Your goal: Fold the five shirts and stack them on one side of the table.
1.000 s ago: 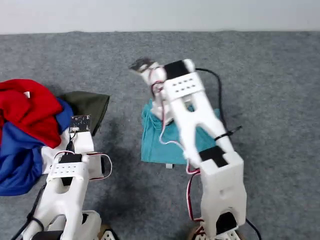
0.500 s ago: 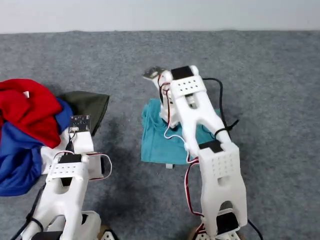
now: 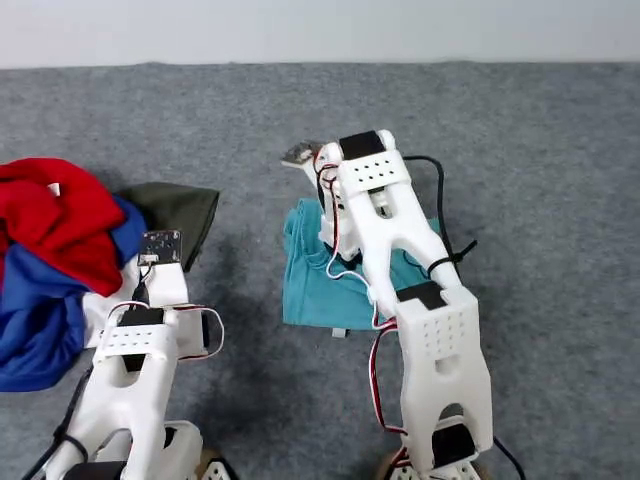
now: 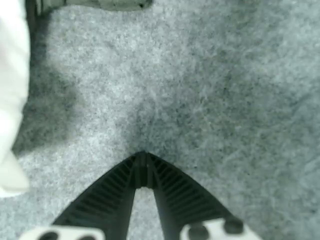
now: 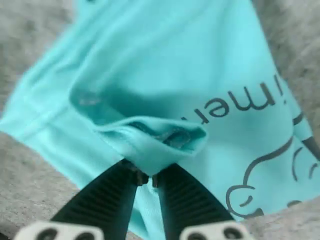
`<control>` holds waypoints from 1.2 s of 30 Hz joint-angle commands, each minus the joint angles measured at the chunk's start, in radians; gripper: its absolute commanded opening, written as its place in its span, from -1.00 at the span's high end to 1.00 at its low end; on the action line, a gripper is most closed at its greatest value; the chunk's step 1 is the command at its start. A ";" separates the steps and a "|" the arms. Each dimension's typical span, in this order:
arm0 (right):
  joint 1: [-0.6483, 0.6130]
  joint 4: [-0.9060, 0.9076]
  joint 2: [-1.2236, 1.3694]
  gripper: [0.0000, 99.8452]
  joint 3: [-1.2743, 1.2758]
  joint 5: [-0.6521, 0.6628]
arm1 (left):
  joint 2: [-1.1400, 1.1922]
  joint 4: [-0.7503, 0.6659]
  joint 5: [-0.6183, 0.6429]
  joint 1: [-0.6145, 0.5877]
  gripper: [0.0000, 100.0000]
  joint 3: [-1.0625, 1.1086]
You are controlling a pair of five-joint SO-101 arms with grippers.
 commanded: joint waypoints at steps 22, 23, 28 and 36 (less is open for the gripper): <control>-0.245 0.041 -0.386 0.81 0.298 -0.100 | 0.000 0.028 -0.012 0.012 0.97 0.010; -0.223 0.041 -0.390 0.88 0.298 -0.098 | 0.000 0.028 -0.012 0.012 0.97 0.010; -0.111 0.021 -0.335 0.98 0.298 -0.041 | 0.000 0.028 -0.012 0.012 0.97 0.010; -0.159 -0.061 -0.140 0.98 0.298 -0.043 | 0.000 0.028 -0.012 0.012 0.97 0.010</control>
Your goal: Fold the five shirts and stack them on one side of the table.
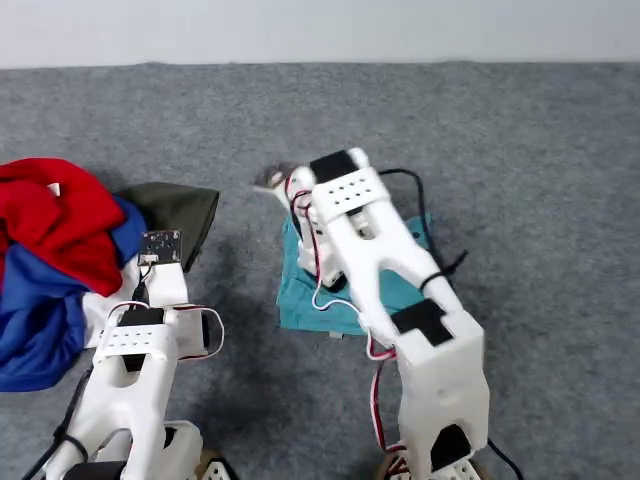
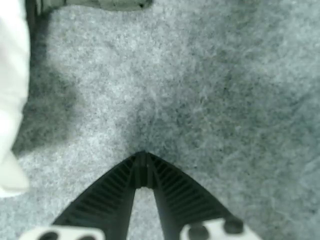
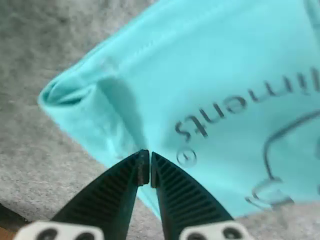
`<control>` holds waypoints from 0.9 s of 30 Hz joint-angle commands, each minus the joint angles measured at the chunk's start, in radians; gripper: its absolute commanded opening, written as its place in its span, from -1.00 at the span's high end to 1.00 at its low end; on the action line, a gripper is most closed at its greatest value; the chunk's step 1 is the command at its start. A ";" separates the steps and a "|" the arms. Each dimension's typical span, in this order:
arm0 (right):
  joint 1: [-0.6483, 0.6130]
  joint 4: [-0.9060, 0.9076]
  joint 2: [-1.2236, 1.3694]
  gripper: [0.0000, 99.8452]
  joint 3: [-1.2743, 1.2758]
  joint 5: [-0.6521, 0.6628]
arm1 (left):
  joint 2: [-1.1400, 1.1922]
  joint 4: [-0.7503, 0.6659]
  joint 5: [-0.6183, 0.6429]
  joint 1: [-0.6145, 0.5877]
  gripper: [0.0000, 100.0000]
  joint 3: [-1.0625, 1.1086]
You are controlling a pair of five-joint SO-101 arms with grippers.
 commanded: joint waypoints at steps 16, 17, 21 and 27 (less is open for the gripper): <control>-0.188 0.110 -0.174 0.98 0.084 0.003 | 0.000 0.028 -0.012 0.012 0.97 0.010; -0.157 0.110 -0.194 0.98 0.084 0.002 | 0.000 0.028 -0.012 0.012 0.97 0.010; -0.031 0.111 -0.265 0.98 0.130 0.002 | 0.000 0.028 -0.012 0.012 0.97 0.010; 0.143 0.107 -0.354 0.98 0.364 0.008 | 0.000 0.028 -0.012 0.012 0.97 0.010</control>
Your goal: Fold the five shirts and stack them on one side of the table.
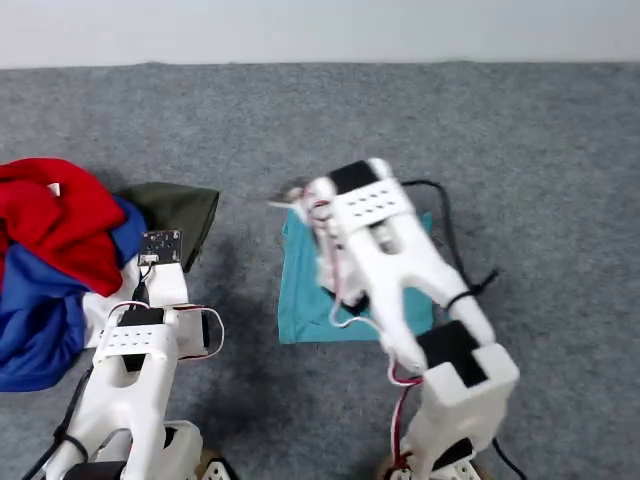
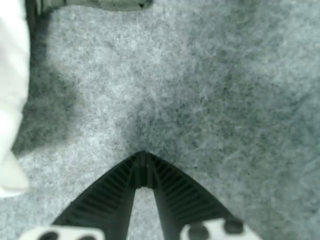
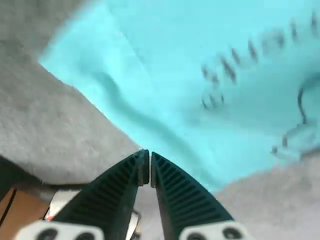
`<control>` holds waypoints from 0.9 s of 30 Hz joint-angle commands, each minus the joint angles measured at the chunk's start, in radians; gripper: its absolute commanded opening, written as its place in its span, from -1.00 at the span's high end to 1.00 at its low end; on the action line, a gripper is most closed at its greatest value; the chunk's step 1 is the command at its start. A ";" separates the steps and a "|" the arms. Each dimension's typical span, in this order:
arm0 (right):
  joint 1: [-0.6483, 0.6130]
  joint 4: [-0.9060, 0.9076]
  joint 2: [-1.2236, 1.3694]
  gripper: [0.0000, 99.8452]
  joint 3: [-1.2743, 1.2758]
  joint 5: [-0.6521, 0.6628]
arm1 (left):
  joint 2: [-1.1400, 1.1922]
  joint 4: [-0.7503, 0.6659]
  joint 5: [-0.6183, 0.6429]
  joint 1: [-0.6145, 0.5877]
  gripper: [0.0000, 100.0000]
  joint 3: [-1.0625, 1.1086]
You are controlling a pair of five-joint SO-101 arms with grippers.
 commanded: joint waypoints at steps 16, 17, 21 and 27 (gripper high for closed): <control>0.249 -0.263 -0.065 0.98 0.302 0.008 | 0.000 0.028 -0.012 0.012 0.97 0.010; 0.242 -0.242 -0.082 0.98 0.252 -0.003 | 0.000 0.028 -0.012 0.012 0.97 0.010; 0.220 -0.199 -0.125 0.98 0.000 -0.017 | 0.000 0.028 -0.012 0.012 0.97 0.010; 0.302 -0.325 -0.016 0.97 -0.184 -0.008 | 0.000 0.028 -0.012 0.012 0.97 0.010</control>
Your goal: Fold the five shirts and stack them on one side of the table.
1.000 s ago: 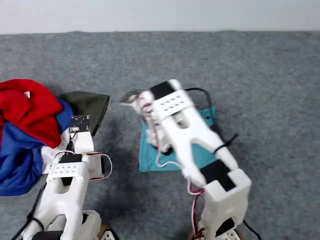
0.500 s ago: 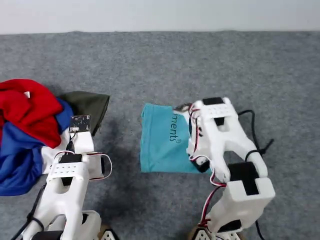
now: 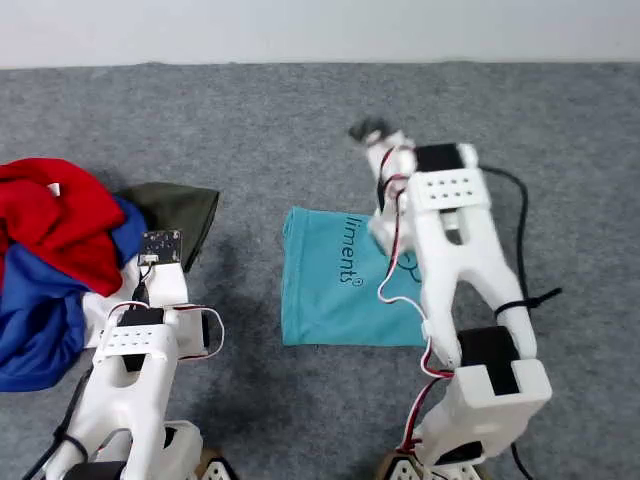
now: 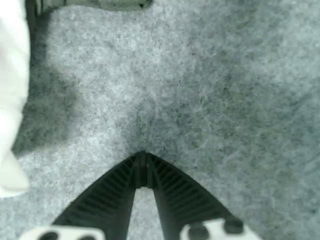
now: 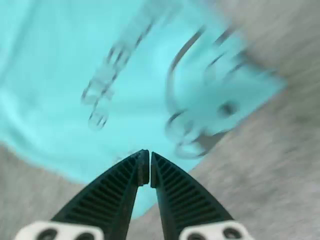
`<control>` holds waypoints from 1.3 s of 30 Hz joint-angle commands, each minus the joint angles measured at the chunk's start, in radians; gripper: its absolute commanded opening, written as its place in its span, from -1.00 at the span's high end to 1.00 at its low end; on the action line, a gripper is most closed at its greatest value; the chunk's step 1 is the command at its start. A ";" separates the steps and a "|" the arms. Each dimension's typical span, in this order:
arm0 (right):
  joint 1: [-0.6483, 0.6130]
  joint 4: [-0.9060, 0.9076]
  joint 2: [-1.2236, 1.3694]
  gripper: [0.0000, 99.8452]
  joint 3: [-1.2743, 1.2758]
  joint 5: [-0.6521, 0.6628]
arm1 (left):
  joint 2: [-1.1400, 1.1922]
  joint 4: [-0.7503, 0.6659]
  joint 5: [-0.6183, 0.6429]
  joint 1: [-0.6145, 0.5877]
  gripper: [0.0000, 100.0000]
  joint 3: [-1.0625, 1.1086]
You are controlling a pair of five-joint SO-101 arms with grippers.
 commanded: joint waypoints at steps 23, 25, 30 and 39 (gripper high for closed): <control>0.033 0.007 0.456 0.98 -0.557 0.038 | 0.000 0.028 -0.012 0.012 0.97 0.010; -0.036 0.038 0.460 0.98 -0.600 0.025 | 0.000 0.028 -0.012 0.012 0.97 0.010; -0.196 -0.071 0.490 0.98 -0.621 -0.017 | 0.000 0.028 -0.012 0.012 0.97 0.010; -0.298 -0.343 0.739 0.98 -0.638 -0.017 | 0.000 0.028 -0.012 0.012 0.97 0.010</control>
